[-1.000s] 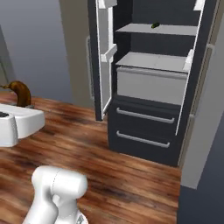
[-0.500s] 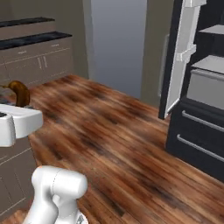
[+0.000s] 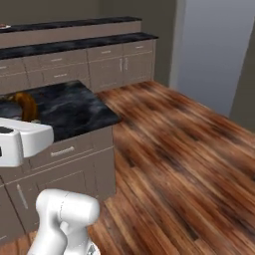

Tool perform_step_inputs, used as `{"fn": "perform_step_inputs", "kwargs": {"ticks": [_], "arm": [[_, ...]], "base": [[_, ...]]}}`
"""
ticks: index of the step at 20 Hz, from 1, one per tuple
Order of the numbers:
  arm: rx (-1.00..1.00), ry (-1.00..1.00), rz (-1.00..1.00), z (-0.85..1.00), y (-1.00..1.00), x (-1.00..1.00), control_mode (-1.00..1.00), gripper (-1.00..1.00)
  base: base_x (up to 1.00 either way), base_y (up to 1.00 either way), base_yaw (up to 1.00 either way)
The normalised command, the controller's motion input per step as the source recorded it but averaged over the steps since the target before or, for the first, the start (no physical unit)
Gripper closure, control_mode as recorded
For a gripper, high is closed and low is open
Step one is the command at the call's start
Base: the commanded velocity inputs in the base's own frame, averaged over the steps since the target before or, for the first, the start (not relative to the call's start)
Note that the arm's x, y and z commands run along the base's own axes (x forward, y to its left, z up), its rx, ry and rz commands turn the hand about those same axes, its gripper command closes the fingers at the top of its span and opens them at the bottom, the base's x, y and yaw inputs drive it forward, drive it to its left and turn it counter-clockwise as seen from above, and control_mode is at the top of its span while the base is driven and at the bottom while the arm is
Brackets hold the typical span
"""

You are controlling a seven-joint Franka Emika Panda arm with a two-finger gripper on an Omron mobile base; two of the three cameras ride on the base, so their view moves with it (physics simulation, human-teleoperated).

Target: Pick up the tangerine and banana from the fridge and place one fruit on each plate on the dining counter.

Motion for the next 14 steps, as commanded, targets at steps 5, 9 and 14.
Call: {"fn": "perform_step_inputs", "kwargs": {"ticks": [5, 9, 14], "arm": [[0.0, 0.0, 0.0, 0.0, 0.0, 0.0, 1.0, 1.0], [0.0, 0.0, 0.0, 0.0, 0.0, 0.0, 1.0, 1.0], [0.0, 0.0, 0.0, 0.0, 0.0, 0.0, 1.0, 1.0]], "base": [[-0.57, 1.0, 0.35], [-0.42, 1.0, 0.29], [-0.39, 1.0, 0.28]]}}
